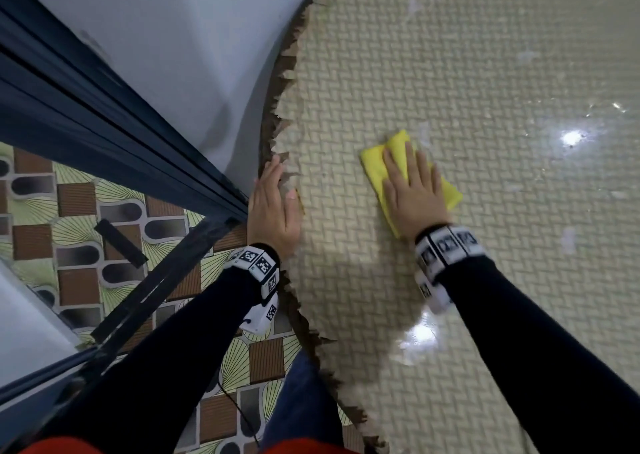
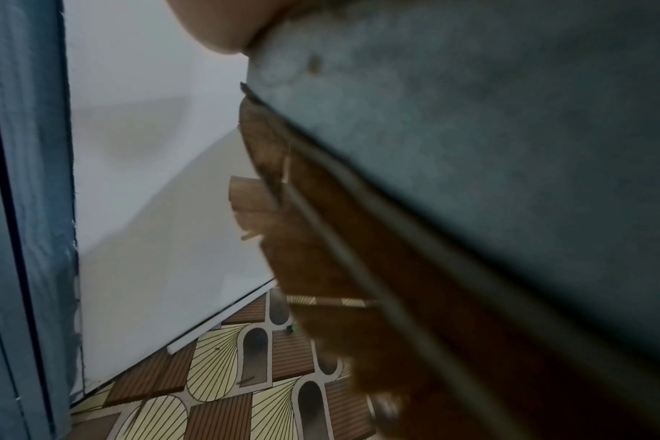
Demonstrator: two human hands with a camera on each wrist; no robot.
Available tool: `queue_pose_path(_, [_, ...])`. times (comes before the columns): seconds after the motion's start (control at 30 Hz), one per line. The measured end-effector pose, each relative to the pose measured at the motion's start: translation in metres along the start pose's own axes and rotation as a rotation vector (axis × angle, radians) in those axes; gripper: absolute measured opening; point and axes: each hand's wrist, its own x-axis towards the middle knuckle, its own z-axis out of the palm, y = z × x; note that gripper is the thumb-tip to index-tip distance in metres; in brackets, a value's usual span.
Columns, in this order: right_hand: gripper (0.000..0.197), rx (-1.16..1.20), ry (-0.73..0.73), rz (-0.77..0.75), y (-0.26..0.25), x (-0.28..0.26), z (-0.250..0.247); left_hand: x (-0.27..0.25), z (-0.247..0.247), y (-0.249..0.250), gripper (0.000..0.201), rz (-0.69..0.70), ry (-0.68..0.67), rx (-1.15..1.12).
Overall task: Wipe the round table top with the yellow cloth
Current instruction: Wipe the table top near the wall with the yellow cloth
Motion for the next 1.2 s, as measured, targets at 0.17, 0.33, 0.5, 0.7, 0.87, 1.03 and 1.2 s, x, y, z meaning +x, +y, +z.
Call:
queue_pose_path(0.17, [0.052,-0.011,-0.014,-0.068,-0.065,0.067,-0.004,0.000,0.003,0.000,0.047,-0.027,0.001,0.009])
queue_pose_path(0.33, [0.052,-0.056,-0.013,-0.350,-0.071,0.007,0.017,0.000,0.004,-0.001,0.047,-0.015,0.007,0.008])
queue_pose_path(0.5, [0.055,-0.003,-0.013,-0.131,-0.014,-0.014,0.012,0.001,0.003,-0.001,0.047,-0.017,-0.001,0.045])
queue_pose_path(0.7, [0.052,0.038,0.008,0.076,-0.032,0.060,-0.009,-0.002,0.001,0.000,0.047,-0.039,-0.026,0.066])
queue_pose_path(0.87, [0.051,-0.020,-0.024,-0.180,-0.059,0.019,0.013,-0.003,0.002,0.000,0.046,-0.024,-0.021,0.078])
queue_pose_path(1.03, [0.052,-0.035,-0.011,-0.327,-0.023,-0.078,0.039,-0.003,0.000,0.001,0.044,-0.009,-0.023,0.092])
queue_pose_path(1.2, [0.055,0.005,0.064,0.114,0.027,-0.042,0.016,-0.001,0.001,0.000,0.047,-0.015,-0.041,0.115])
